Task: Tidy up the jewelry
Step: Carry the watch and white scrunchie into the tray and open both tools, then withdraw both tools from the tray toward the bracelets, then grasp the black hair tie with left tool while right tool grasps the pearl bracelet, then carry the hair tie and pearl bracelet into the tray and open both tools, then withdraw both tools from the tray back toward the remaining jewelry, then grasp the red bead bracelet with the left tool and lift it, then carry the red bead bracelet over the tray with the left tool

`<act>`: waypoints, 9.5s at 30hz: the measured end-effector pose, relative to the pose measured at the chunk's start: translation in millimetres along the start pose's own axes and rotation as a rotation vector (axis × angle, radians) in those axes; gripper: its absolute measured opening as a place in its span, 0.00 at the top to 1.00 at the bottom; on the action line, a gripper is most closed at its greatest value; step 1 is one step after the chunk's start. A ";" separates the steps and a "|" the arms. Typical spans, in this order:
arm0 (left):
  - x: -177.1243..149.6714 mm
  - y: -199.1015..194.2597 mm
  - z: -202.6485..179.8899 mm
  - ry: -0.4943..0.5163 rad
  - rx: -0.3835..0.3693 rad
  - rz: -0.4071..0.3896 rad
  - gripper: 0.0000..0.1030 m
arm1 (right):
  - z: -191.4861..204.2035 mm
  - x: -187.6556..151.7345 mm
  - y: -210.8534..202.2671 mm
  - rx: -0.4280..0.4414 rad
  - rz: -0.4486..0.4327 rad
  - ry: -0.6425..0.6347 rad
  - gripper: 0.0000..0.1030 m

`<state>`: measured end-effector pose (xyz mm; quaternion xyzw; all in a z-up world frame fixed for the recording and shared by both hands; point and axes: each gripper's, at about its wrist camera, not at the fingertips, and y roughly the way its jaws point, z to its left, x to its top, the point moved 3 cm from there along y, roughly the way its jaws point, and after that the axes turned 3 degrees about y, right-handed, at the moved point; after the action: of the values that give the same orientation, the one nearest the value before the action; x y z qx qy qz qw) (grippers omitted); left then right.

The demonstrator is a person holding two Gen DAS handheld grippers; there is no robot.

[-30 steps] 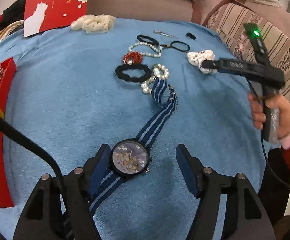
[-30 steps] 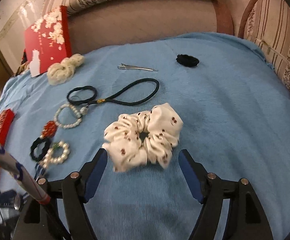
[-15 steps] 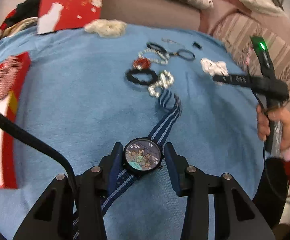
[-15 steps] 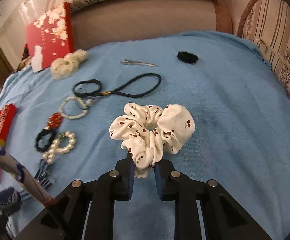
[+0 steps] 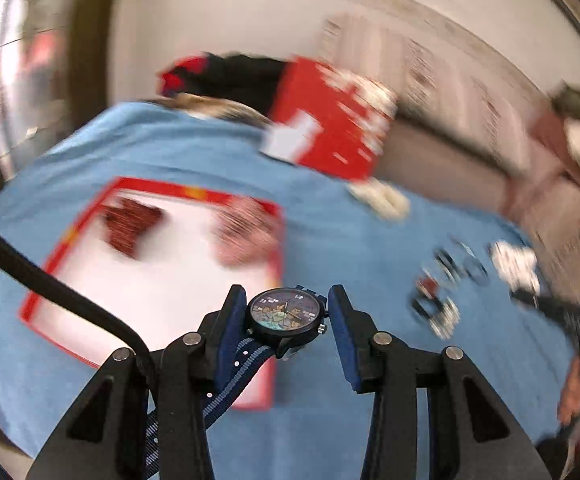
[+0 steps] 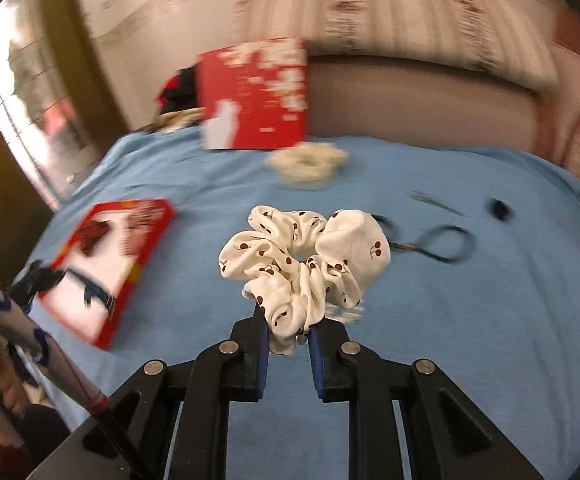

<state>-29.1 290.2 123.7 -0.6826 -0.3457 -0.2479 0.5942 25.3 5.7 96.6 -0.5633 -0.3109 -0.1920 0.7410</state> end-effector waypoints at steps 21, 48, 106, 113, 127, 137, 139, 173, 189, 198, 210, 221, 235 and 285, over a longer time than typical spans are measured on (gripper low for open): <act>-3.5 77.4 176.4 -0.334 0.324 0.170 0.60 | 246.0 -11.3 180.6 0.220 0.245 -0.263 0.82; 6.5 48.4 116.1 -0.365 0.036 0.014 0.52 | 101.9 -46.0 76.3 0.046 0.163 -0.136 0.43; -47.7 202.9 -215.0 0.185 -0.286 0.432 0.65 | -111.2 -99.0 34.6 -0.115 0.093 0.181 0.73; -52.4 176.7 -208.2 0.201 -0.298 0.416 0.95 | -105.1 -93.7 46.7 -0.115 0.108 0.120 0.75; -7.2 62.5 -44.8 -0.036 -0.151 0.168 0.95 | -32.8 -58.9 2.6 0.002 0.046 0.065 0.90; -17.5 37.1 94.4 -0.234 0.109 0.134 0.95 | 78.8 -4.5 4.9 0.134 0.023 -0.042 0.90; -23.8 37.7 116.6 -0.272 0.144 0.155 0.95 | 106.6 4.0 13.5 0.154 0.028 -0.084 0.90; -30.1 44.4 139.3 -0.433 0.116 0.144 0.83 | 261.7 68.1 191.4 0.153 0.174 -0.179 0.65; -20.1 43.1 115.9 -0.391 0.143 0.098 0.77 | 198.2 -0.1 186.8 0.053 0.283 -0.091 0.89; -16.7 46.3 114.7 -0.346 0.157 0.109 0.75 | 194.9 -15.9 174.0 0.059 0.275 -0.084 0.87; -13.2 48.9 61.3 -0.113 0.207 0.098 0.63 | 119.8 -39.0 87.1 -0.055 0.147 -0.153 0.61; -38.3 52.2 -3.7 0.059 0.210 0.117 0.61 | -21.9 -89.9 12.6 -0.259 0.128 -0.011 0.58; -56.7 55.6 -89.6 0.126 0.044 0.248 0.49 | -126.8 -124.7 -30.3 -0.261 0.069 0.240 0.54; -64.2 147.9 -113.4 0.069 -0.358 0.386 0.81 | -69.5 -19.8 72.2 -0.107 0.080 -0.049 0.53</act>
<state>51.5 159.3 0.3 -0.8213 -0.1391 -0.2102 0.5118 73.6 -40.9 19.6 -0.6188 -0.2952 -0.1648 0.7090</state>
